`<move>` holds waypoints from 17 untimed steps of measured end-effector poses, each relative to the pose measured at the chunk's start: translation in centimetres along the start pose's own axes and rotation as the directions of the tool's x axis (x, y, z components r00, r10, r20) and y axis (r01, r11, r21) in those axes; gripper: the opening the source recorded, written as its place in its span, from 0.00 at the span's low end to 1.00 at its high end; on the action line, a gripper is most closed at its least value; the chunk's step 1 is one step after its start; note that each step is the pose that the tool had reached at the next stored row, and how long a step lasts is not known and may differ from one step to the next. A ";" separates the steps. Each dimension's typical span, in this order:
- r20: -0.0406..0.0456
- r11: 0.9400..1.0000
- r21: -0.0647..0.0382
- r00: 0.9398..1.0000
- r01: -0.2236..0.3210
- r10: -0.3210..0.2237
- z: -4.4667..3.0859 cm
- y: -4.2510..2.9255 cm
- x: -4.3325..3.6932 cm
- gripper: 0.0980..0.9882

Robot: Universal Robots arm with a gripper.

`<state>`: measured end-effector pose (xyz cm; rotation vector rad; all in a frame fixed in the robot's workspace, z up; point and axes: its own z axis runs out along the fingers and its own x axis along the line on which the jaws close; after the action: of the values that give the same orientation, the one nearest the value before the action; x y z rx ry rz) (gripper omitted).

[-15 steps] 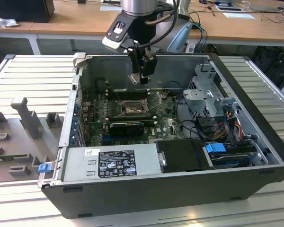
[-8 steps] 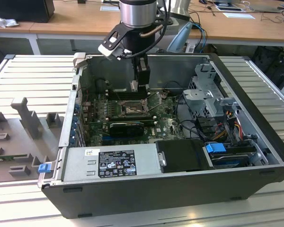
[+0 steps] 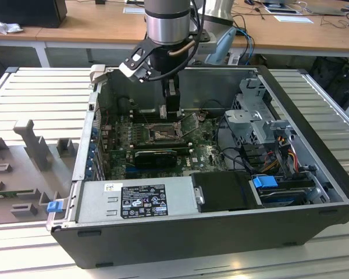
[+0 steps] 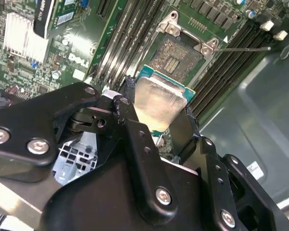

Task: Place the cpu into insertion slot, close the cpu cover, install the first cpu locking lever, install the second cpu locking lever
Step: 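Place the cpu into insertion slot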

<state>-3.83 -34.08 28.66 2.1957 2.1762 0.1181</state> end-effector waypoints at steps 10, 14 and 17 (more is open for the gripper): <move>-0.001 1.000 0.000 1.000 0.011 -0.011 2.80 -0.73 -0.05 0.48; -0.001 1.000 0.000 1.000 0.012 -0.012 3.73 -0.99 0.13 0.48; -0.001 1.000 0.000 1.000 0.013 -0.013 4.55 -1.37 0.66 0.48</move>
<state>-4.79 -33.31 24.03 2.1822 2.1904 0.1187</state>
